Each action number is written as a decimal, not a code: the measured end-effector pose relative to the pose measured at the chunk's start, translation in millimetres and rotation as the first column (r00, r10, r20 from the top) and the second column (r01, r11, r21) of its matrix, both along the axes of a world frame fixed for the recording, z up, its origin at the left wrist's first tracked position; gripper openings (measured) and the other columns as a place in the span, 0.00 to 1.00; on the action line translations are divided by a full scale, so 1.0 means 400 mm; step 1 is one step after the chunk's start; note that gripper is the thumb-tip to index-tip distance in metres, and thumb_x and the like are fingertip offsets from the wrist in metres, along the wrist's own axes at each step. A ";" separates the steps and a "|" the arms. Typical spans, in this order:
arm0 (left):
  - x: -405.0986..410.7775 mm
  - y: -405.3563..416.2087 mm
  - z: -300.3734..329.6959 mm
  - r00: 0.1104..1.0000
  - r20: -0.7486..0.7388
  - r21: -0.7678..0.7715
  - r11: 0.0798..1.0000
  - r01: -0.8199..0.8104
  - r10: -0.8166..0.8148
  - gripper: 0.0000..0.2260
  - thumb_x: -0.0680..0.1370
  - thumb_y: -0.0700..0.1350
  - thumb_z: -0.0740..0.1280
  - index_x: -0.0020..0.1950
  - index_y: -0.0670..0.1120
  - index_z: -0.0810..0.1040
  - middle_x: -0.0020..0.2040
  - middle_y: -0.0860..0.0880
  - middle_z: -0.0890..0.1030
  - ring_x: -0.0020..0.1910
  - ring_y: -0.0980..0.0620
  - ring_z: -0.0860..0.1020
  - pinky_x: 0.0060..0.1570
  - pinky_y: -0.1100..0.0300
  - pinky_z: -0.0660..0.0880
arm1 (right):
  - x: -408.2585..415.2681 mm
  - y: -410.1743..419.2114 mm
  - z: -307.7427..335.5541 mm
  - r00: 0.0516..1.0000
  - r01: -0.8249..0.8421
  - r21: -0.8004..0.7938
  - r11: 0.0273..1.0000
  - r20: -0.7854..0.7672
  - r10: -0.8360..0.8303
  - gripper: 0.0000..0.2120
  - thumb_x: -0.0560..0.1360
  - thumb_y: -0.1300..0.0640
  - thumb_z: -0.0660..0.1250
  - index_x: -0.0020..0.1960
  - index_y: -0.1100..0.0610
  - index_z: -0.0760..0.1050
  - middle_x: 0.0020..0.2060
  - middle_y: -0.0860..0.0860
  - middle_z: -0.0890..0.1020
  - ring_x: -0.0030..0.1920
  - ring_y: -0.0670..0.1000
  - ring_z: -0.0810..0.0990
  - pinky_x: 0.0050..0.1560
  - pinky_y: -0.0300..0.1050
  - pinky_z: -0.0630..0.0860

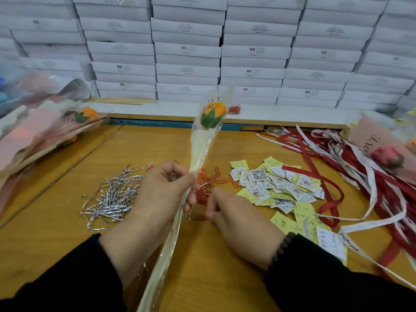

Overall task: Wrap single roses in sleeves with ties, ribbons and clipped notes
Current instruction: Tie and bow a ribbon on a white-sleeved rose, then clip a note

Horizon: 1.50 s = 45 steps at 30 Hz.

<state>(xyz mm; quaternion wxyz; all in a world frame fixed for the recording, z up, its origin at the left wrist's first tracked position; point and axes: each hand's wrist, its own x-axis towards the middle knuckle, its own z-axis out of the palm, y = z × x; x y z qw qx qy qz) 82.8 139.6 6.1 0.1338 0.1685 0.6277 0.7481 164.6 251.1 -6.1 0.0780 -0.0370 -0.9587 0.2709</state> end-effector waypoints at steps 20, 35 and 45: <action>0.032 0.034 -0.032 0.996 0.071 0.037 0.998 0.042 -0.045 0.08 0.77 0.36 0.64 0.37 0.40 0.74 0.21 0.46 0.71 0.18 0.54 0.65 0.20 0.65 0.64 | -0.013 0.005 0.006 0.956 -0.099 -0.611 0.785 -0.277 -0.095 0.08 0.76 0.68 0.63 0.41 0.57 0.72 0.34 0.54 0.77 0.32 0.47 0.73 0.37 0.38 0.73; 0.033 0.036 -0.029 0.974 0.182 0.032 0.991 0.127 -0.131 0.32 0.69 0.65 0.56 0.48 0.36 0.76 0.27 0.44 0.76 0.25 0.51 0.72 0.29 0.61 0.71 | -0.023 0.022 -0.012 0.938 0.044 -0.568 0.822 -0.260 -0.230 0.10 0.70 0.68 0.66 0.37 0.54 0.76 0.29 0.45 0.74 0.29 0.40 0.70 0.31 0.31 0.69; 0.039 0.032 -0.036 0.980 0.154 -0.001 0.992 0.125 -0.123 0.12 0.75 0.47 0.67 0.48 0.38 0.80 0.29 0.44 0.78 0.27 0.53 0.73 0.29 0.65 0.73 | -0.020 0.030 -0.006 0.937 0.050 -0.534 0.844 -0.268 -0.225 0.10 0.69 0.70 0.65 0.36 0.56 0.76 0.28 0.46 0.72 0.28 0.41 0.68 0.30 0.31 0.67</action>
